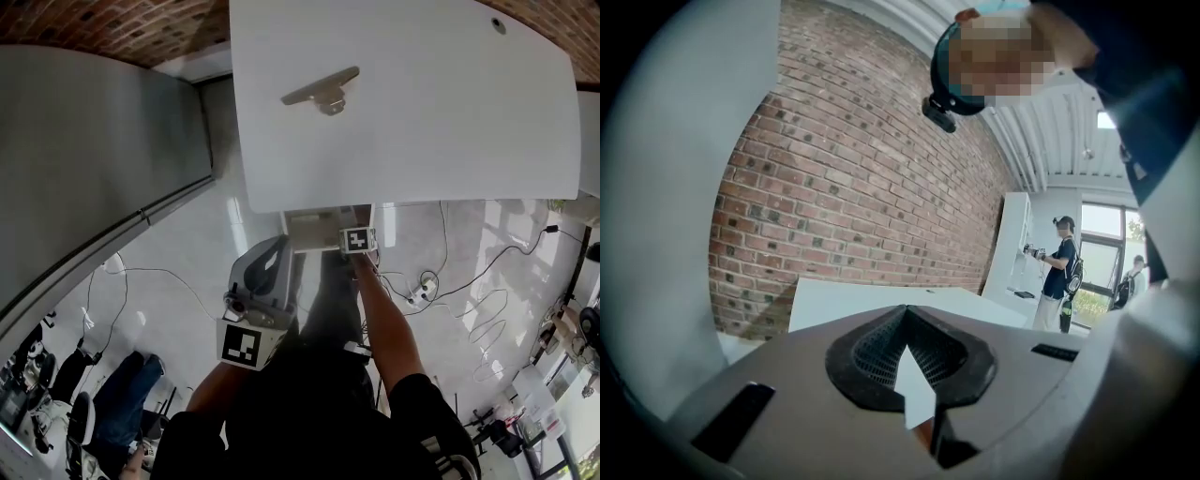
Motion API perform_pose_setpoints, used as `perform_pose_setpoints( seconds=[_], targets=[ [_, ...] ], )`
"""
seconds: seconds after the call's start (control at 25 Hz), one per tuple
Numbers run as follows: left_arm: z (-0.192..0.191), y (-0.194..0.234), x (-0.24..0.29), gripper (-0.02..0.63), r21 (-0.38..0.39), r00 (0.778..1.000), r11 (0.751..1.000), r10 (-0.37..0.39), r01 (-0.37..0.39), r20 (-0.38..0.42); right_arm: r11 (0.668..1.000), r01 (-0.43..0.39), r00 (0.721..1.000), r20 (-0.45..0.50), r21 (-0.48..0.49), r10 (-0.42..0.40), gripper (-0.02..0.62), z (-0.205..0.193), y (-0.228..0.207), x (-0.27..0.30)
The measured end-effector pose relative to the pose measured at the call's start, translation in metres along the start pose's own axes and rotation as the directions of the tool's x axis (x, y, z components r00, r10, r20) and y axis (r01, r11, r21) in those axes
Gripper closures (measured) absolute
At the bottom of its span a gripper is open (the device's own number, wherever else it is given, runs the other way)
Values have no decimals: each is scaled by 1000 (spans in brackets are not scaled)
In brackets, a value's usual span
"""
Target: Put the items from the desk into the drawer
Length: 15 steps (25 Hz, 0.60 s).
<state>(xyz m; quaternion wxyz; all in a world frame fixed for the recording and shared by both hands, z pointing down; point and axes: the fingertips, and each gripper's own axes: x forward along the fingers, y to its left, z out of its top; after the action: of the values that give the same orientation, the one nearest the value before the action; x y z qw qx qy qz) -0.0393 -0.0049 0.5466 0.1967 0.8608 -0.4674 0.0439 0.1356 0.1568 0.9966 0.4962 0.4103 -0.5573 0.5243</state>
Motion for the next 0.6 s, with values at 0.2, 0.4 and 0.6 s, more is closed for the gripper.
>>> perform_pose_setpoints(
  seconds=[0.2,0.4,0.6],
  targets=[
    [-2,6,-3,603,-3,1000,1000,20,-20,-8,1000,-1,1000,-27,-8,1,362,-8,-1,4],
    [-3,7,-4,603,-3,1000,1000,21,-21,-3,1000,-14,1000,-12,-2,14,360,-8,1,5],
    [-1,7,-7,603,-15,1000,1000,25,-25,11,1000,19,999,-30,-17,-20,350,-13,-4,-7]
  ],
)
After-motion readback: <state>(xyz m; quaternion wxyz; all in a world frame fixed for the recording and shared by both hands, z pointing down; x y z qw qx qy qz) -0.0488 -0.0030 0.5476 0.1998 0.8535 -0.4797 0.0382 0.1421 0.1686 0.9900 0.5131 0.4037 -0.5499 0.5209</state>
